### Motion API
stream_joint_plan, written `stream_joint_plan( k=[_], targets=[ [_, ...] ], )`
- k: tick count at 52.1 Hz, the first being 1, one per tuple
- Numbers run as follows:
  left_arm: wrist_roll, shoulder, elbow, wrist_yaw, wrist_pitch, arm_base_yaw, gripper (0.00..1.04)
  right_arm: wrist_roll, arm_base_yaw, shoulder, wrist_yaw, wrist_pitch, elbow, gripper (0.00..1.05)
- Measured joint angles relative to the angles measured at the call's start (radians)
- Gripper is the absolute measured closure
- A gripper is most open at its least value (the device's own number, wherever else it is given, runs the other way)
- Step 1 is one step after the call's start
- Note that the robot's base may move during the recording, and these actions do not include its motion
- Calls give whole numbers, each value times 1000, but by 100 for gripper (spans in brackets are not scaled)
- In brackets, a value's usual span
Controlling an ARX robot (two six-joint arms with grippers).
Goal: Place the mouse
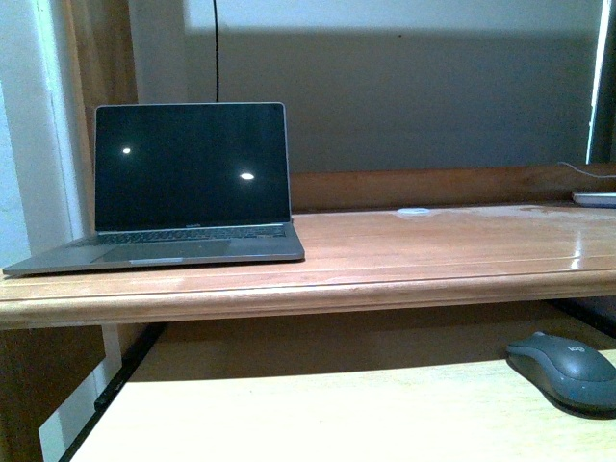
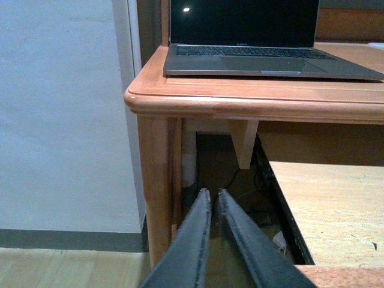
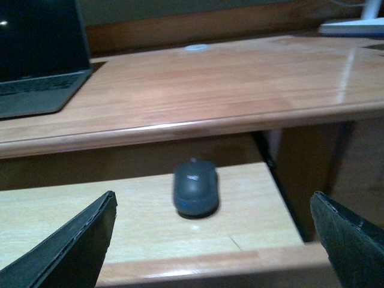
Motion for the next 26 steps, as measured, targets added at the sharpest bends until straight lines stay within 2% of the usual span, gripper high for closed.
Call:
stream_joint_plan(
  k=[2, 5, 12, 26],
  targets=[
    [2, -24, -14, 63, -13, 35, 102, -6, 17, 86, -17, 8, 58, 7],
    [5, -46, -27, 94, -23, 74, 102, -20, 37, 206, -39, 8, 141, 7],
    [5, -115, -60, 101, -56, 98, 102, -91, 77, 475, -50, 0, 293, 7],
    [5, -211, -92, 101, -120, 99, 102, -220, 88, 699, 13, 24, 341, 7]
  ],
)
